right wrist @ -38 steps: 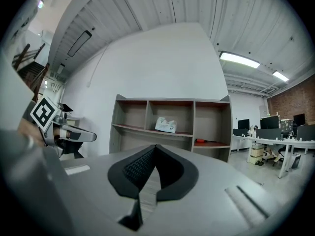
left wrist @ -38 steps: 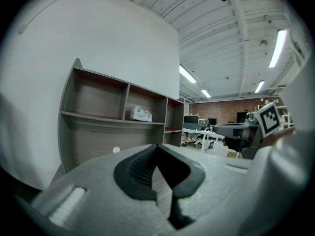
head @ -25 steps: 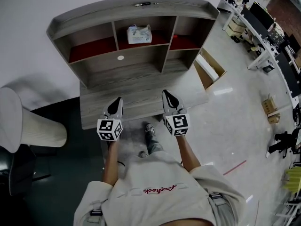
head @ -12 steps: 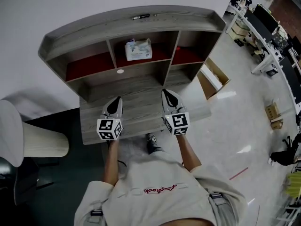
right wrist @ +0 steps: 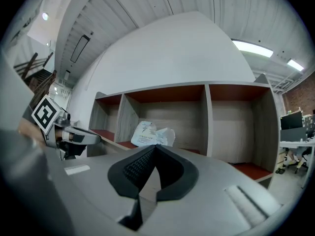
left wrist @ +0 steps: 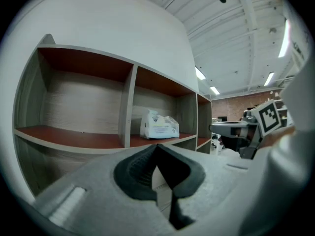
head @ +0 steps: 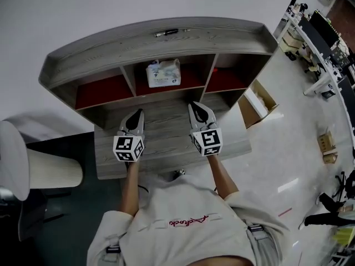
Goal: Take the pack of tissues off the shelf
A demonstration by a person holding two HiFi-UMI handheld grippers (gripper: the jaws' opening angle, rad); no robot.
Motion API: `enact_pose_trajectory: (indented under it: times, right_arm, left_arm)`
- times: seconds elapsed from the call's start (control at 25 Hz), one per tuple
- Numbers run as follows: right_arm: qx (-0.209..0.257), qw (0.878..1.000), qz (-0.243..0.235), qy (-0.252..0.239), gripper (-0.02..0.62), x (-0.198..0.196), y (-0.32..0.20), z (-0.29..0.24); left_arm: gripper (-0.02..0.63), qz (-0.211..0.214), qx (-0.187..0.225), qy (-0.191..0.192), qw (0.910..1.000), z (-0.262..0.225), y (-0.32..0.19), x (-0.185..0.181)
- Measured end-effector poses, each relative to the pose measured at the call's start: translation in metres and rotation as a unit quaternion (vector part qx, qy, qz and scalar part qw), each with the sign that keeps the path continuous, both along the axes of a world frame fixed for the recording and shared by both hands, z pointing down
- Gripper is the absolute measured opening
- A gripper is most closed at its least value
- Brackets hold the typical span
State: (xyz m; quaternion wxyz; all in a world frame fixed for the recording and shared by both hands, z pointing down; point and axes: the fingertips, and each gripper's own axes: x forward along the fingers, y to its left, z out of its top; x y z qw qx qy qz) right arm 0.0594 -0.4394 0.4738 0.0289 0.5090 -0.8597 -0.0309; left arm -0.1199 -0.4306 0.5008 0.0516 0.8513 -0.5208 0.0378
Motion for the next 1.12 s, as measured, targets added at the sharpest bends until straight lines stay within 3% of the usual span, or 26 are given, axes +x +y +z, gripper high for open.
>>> enact_pose_trajectory:
  times: [0.56, 1.12]
  right_arm:
    - [-0.007, 0.999, -0.043, -0.006, 0.008, -0.012, -0.077, 0.009]
    - [-0.026, 1.000, -0.014, -0.008, 0.008, -0.023, -0.086, 0.021]
  left_arm:
    - [-0.002, -0.021, 0.006, -0.011, 0.9997, -0.004, -0.073, 0.010]
    - [-0.002, 0.010, -0.002, 0.001, 0.9999, 0.003, -0.083, 0.007]
